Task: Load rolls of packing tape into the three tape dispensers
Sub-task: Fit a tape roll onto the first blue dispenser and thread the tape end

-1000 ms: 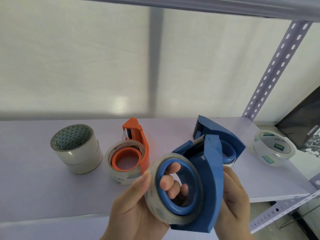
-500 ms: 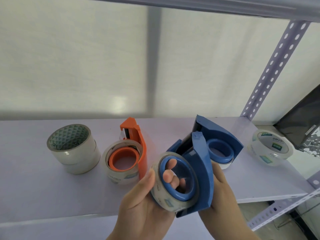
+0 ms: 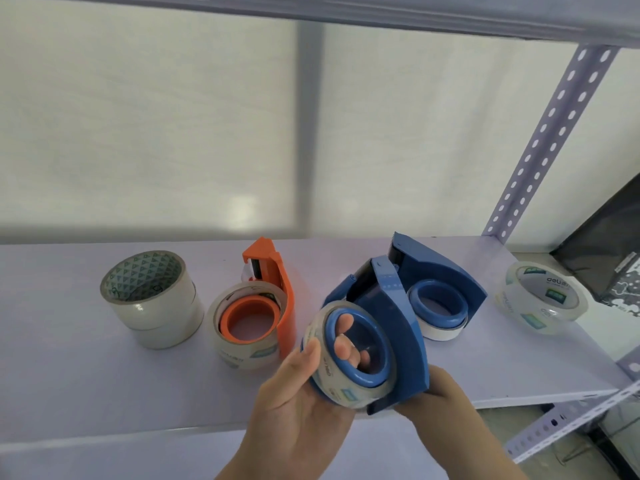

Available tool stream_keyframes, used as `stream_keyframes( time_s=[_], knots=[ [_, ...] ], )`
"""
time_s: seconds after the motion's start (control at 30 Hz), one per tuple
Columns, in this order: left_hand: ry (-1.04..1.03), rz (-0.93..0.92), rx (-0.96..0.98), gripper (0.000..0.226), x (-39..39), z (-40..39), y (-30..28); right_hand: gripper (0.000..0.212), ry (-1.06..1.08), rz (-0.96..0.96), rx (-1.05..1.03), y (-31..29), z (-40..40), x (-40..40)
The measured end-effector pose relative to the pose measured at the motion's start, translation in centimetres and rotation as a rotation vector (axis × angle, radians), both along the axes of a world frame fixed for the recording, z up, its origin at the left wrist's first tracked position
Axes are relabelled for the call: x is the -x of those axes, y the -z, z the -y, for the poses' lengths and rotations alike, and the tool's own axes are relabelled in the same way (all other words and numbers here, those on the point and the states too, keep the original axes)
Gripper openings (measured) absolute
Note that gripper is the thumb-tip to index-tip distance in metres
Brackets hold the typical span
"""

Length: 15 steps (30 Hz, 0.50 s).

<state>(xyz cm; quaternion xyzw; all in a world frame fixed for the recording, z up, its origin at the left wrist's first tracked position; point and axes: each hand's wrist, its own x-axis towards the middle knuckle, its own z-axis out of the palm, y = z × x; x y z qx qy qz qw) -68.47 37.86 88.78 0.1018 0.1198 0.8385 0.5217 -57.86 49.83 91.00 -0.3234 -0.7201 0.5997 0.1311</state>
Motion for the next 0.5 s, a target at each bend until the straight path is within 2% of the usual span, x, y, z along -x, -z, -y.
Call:
stream_keyframes(
  time_s=[0.07,0.13,0.2,0.27,0.37,0.5],
  knots=[
    [-0.01,-0.01,0.008,0.036,0.1,0.1,-0.1,0.052,0.105,-0.089,0.025,0.0,-0.5,0.3],
    [-0.025,-0.023,0.017,0.037,0.1,0.3,-0.2,0.037,0.266,-0.259,0.122,0.2,-0.9,0.3],
    [-0.038,-0.037,0.027,0.038,0.2,0.5,-0.4,0.024,0.342,-0.396,0.259,0.1,-1.0,0.4],
    [-0.044,-0.051,0.021,0.039,0.2,0.7,-0.8,0.026,0.334,-0.456,0.33,-0.1,-0.9,0.6],
    [-0.041,-0.06,-0.005,0.04,-0.1,0.8,-1.3,0.042,0.252,-0.525,0.36,-0.5,-0.6,1.1],
    [-0.048,-0.054,-0.004,0.042,-0.2,0.9,-1.8,0.04,0.103,-0.572,0.354,-0.9,0.6,1.6]
  ],
)
